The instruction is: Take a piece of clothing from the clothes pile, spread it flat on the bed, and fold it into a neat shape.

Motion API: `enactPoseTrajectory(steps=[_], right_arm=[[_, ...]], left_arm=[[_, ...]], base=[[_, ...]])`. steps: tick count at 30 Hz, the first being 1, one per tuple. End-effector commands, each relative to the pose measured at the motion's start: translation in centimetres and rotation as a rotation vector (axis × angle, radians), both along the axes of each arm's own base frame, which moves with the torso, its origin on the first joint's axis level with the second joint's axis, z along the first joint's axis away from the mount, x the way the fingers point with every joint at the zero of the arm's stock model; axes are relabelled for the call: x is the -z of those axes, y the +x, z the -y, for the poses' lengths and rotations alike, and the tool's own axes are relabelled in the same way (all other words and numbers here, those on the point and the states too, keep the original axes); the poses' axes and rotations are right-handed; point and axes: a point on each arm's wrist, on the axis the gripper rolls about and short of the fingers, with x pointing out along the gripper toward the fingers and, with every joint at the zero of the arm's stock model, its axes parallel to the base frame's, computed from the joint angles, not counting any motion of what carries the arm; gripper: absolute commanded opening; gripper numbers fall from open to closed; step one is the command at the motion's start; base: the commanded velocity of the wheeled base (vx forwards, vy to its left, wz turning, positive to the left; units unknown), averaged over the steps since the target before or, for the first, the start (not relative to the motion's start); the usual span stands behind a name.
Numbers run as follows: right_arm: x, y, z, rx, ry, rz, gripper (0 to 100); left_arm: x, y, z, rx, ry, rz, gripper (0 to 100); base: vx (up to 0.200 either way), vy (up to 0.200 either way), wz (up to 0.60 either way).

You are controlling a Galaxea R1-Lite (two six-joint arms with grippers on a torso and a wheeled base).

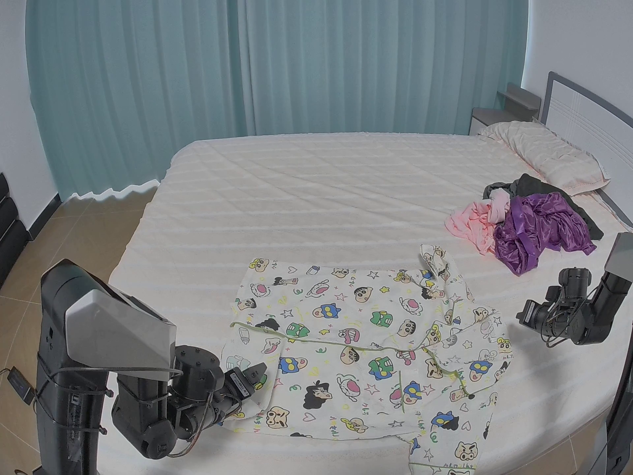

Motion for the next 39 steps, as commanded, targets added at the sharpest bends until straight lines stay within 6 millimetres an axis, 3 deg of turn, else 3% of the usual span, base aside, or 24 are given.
enactPoseTrajectory(steps=[1, 15, 16, 35, 39], right_arm=[[0.0, 0.0, 0.0, 0.0, 0.001, -0.001, 0], [-0.1, 0.1, 0.1, 0.002, 0.0, 0.004, 0], [-0.1, 0.1, 0.1, 0.003, 0.0, 0.004, 0], [-0.4, 0.0, 0.2, -0.001, 0.003, 0.014, 0], [-0.4, 0.0, 0.2, -0.001, 0.004, 0.013, 0]], left_arm=[[0.7, -0.2, 0.4, 0.002, 0.02, -0.014, 100], [1.4, 0.1, 1.5, -0.007, 0.05, 0.001, 100], [1.4, 0.1, 1.5, -0.007, 0.051, 0.0, 0], [-0.8, 1.0, 0.5, -0.064, 0.018, 0.066, 0], [-1.9, 1.9, -0.8, -0.106, 0.019, 0.111, 0]], base=[[0.0, 0.0, 0.0], [0.0, 0.0, 0.0], [0.0, 0.0, 0.0], [0.0, 0.0, 0.0], [0.0, 0.0, 0.0]])
